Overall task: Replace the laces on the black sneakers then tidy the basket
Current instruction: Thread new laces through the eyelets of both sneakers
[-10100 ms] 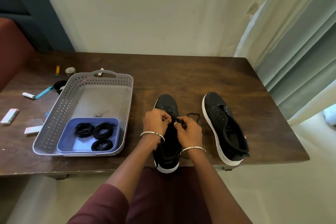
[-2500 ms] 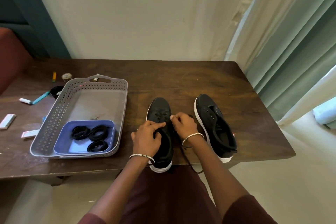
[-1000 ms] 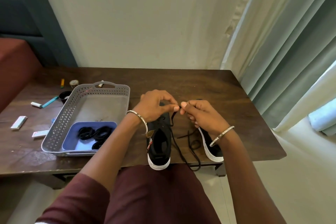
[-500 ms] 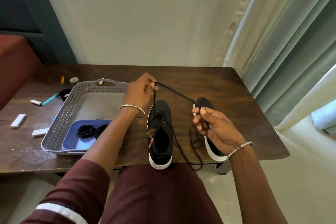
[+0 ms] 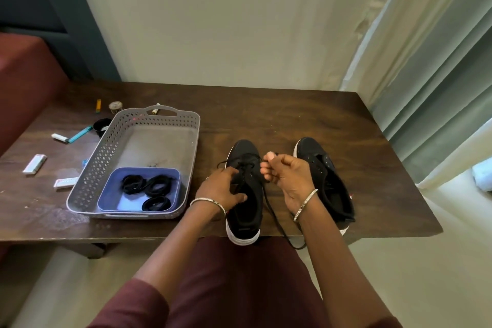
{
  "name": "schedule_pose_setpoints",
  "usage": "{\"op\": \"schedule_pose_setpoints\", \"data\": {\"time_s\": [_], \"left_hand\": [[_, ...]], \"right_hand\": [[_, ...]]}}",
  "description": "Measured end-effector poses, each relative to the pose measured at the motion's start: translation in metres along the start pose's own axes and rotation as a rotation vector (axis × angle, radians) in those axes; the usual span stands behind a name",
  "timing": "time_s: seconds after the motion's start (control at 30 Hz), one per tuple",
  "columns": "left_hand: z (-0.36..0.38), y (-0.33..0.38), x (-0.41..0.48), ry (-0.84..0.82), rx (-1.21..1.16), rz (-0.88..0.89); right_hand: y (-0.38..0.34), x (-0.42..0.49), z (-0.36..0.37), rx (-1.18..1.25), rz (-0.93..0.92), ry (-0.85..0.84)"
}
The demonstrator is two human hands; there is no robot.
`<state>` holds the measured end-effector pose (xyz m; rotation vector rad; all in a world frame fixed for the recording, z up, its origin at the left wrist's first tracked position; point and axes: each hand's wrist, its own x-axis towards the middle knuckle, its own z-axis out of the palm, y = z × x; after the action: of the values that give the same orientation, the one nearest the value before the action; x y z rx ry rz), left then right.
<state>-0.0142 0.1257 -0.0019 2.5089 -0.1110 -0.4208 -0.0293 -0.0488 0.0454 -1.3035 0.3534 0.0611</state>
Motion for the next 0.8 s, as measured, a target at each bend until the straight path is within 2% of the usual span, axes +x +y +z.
{"op": "schedule_pose_setpoints", "data": {"time_s": [0.23,0.5,0.67,0.8], "left_hand": [[0.025,0.016,-0.006,0.338,0.045,0.014],[0.021,0.014,-0.004,0.395,-0.09,-0.079],[0.019,0.017,-0.004,0.373,-0.104,-0.125],[0.016,0.019,-0.005,0.362,-0.085,-0.133]], "right_hand": [[0.015,0.024,0.028,0.08,0.081,0.045],[0.045,0.034,0.032,-0.041,0.119,0.167],[0.057,0.03,0.029,-0.546,-0.076,0.227],[0.058,0.027,0.035,-0.795,-0.186,0.227]]}}
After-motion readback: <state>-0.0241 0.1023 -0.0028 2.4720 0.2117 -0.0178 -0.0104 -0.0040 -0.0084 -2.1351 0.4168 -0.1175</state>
